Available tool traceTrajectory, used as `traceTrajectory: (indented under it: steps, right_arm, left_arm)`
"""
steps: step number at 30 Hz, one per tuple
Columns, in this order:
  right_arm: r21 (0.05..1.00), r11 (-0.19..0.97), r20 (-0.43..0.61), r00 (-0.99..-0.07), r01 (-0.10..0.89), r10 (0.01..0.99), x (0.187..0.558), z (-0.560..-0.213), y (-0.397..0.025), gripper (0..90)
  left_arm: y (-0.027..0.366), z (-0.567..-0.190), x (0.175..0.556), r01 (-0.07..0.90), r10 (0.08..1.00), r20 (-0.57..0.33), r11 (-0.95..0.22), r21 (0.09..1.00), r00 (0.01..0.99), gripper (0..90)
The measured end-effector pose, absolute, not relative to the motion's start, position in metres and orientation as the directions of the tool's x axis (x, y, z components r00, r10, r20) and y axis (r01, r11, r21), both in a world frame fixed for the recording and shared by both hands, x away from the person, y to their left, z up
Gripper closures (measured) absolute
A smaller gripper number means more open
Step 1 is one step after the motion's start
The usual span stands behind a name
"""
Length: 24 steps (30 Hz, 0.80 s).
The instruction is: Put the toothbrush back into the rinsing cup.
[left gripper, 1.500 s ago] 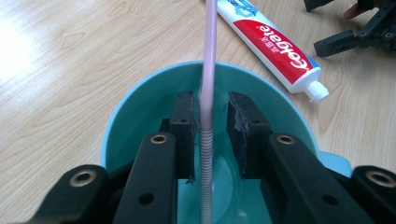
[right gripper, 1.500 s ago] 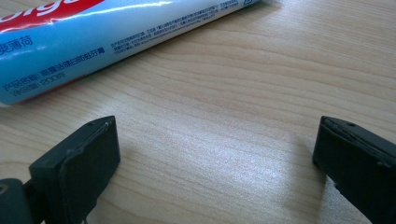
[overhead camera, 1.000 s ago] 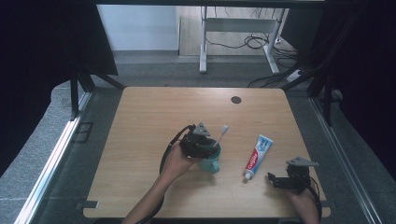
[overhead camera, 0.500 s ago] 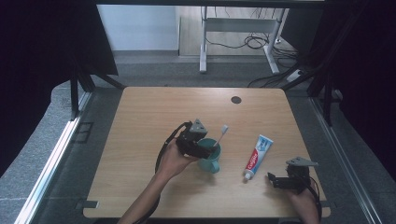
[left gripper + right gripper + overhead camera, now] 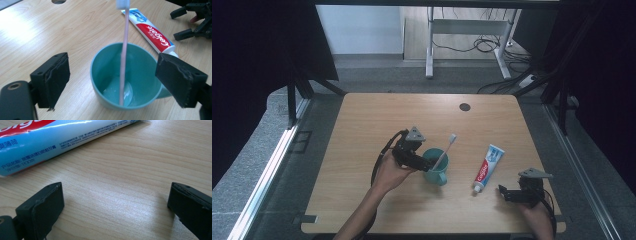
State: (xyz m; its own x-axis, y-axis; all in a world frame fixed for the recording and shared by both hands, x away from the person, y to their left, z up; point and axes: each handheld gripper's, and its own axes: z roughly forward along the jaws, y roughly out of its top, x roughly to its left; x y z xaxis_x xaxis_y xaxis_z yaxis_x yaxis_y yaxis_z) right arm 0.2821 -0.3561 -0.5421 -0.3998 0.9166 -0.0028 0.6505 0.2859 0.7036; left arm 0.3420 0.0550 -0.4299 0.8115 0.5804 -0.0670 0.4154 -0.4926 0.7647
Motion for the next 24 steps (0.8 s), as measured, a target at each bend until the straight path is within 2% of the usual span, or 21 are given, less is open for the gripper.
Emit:
traceTrajectory:
  steps: [10, 24]
  right_arm:
    - [0.704, 0.285, -0.002, -0.399, 0.650, 0.917, 0.282, -0.542, -0.356, 0.0]
    - [0.705, 0.284, -0.001, -0.398, 0.650, 0.917, 0.282, -0.542, -0.356, 0.0]
  left_arm:
    - [0.073, -0.434, 0.335, 0.425, 0.603, -0.062, -0.482, 0.766, 0.796, 4.4]
    - [0.094, -0.444, 0.326, 0.434, 0.631, -0.043, -0.480, 0.763, 0.774, 0.0]
